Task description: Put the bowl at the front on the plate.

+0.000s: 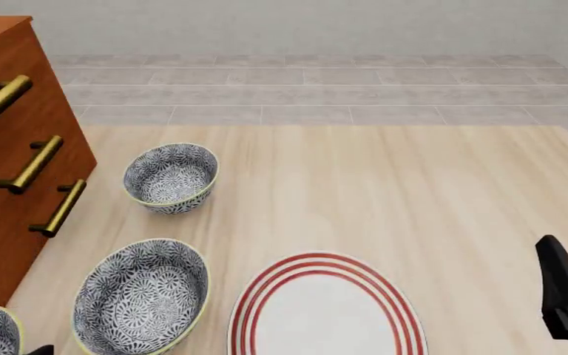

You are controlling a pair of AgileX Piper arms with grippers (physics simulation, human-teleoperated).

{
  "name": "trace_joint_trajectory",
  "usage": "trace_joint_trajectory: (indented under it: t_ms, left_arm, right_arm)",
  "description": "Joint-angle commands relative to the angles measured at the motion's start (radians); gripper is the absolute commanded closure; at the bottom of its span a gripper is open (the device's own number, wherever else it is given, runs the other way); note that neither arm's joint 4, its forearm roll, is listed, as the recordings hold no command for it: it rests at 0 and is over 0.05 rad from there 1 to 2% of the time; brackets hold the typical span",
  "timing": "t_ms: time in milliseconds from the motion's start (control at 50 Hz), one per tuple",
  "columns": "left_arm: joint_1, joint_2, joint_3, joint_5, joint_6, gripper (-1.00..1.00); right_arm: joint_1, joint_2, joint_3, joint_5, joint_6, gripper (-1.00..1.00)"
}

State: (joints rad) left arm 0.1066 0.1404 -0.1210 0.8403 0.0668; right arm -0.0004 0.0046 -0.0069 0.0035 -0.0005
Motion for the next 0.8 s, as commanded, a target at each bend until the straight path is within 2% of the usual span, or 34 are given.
trace_joint_trajectory:
  t_ms: [20,160,440,800]
  left_arm:
    - [0.011,0.024,0.022,-0.020,-0.001,-1.00]
    - [0.016,0.058,0.039,-0.045,-0.019,-1.00]
    - [0.024,0.052,0.076,-0.047,-0.014,-1.00]
    - [0.033,0.112,0.104,-0.105,-0.018,-1.00]
  right_arm:
    - [0.000,0.000,0.000,0.000,0.000,-1.00]
    - [0.000,0.000,0.000,0.000,0.000,-1.00]
    - [0.000,0.000,0.000,0.000,0.000,-1.00]
    - [0.000,0.000,0.000,0.000,0.000,-1.00]
